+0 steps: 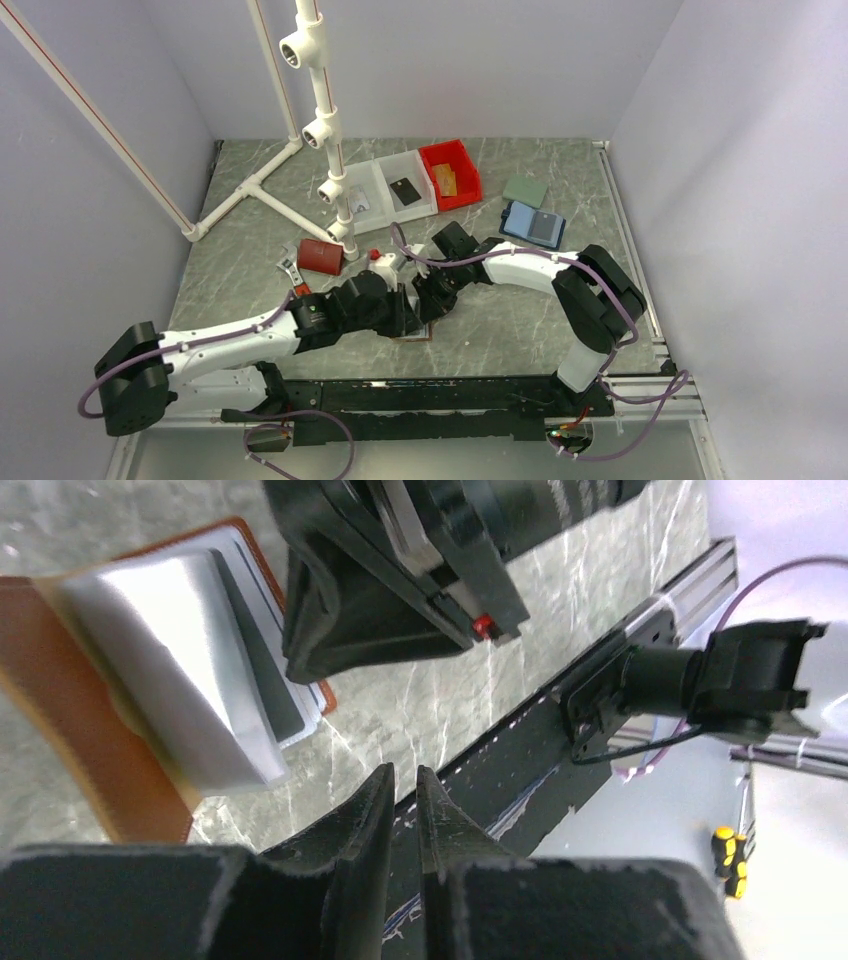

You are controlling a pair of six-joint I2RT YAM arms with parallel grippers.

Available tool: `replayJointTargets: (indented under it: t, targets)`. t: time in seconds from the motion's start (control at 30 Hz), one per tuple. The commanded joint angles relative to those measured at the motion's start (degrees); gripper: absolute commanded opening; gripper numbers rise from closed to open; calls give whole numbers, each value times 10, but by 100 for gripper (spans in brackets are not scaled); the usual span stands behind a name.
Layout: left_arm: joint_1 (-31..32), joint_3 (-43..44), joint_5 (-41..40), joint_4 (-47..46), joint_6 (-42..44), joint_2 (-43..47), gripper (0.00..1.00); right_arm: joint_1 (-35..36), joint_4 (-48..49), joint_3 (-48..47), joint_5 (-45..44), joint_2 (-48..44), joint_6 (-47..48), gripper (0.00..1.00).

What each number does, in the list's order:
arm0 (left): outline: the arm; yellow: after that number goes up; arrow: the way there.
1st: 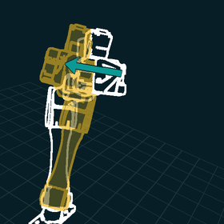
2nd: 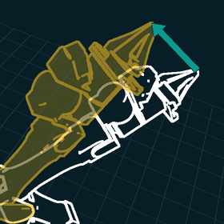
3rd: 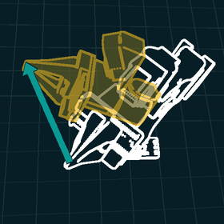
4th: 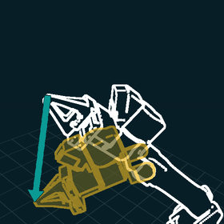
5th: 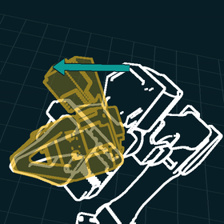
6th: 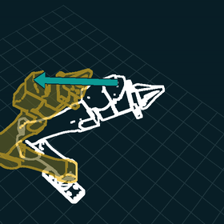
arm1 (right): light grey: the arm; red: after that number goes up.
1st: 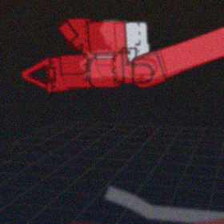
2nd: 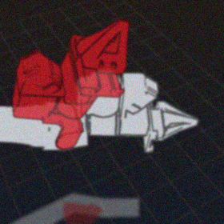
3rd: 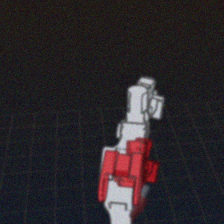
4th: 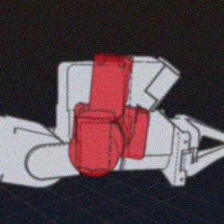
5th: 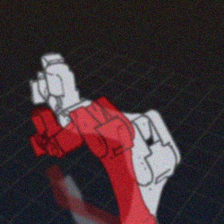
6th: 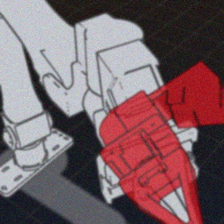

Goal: Take the credit cards out of the card holder
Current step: Remove the card holder.

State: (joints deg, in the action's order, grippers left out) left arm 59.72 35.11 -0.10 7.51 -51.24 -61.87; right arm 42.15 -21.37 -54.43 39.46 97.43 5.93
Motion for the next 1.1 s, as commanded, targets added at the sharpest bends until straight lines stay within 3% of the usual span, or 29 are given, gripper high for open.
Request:
replayJointTargets:
  t: [0.0, 0.37, 0.7, 1.07]
  targets:
    - [25, 28, 23, -37, 25, -32, 19, 2, 1, -21, 12, -8, -1, 16]
    - [38, 7, -46, -13, 13, -84, 21, -5, 3, -22, 12, -6, -11, 16]
    - [38, 45, -136, 53, -10, -150, 21, -8, 4, -20, 7, -5, -10, 16]
    - [38, 36, -196, 88, -46, -123, 26, -8, 3, -20, -4, 1, -7, 16]
